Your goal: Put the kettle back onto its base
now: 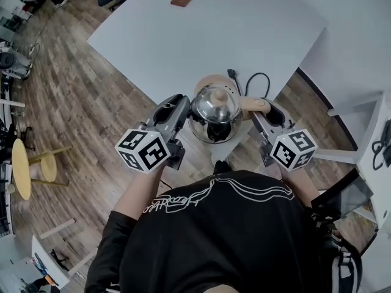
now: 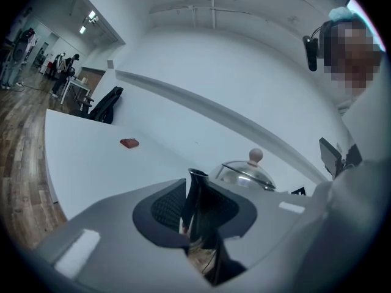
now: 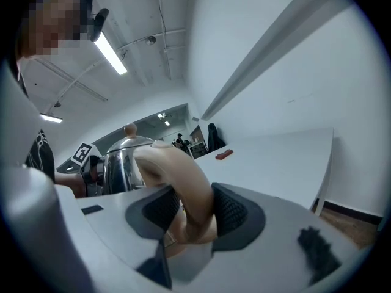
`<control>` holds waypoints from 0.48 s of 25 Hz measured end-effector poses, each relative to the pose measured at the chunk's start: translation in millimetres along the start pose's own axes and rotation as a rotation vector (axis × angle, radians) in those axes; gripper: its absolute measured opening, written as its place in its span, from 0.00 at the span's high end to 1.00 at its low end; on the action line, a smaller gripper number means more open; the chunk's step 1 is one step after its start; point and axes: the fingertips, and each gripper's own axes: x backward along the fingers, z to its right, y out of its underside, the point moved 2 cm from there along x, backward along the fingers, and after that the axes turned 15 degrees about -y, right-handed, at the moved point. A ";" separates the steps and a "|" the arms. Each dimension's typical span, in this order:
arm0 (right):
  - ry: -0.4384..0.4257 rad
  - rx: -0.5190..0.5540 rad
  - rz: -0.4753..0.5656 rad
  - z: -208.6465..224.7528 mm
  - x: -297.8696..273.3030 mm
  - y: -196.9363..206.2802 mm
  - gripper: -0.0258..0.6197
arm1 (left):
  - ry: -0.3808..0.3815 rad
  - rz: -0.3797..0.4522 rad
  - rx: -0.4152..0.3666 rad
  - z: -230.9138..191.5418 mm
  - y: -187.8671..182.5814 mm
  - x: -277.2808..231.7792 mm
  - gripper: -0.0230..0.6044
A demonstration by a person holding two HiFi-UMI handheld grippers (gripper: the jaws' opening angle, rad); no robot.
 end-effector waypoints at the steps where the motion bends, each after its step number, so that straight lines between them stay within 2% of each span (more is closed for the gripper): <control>1: -0.004 0.000 -0.005 5.1 -5.5 -1.0 0.70 | 0.001 0.002 -0.006 -3.5 -2.6 -6.3 0.85; 9: -0.026 0.028 -0.052 40.6 -41.2 -11.4 0.70 | 0.009 0.016 -0.035 -27.5 -18.1 -50.8 0.85; 12: -0.026 0.050 -0.077 52.0 -50.4 -11.9 0.70 | -0.005 0.031 -0.079 -33.9 -17.9 -63.9 0.85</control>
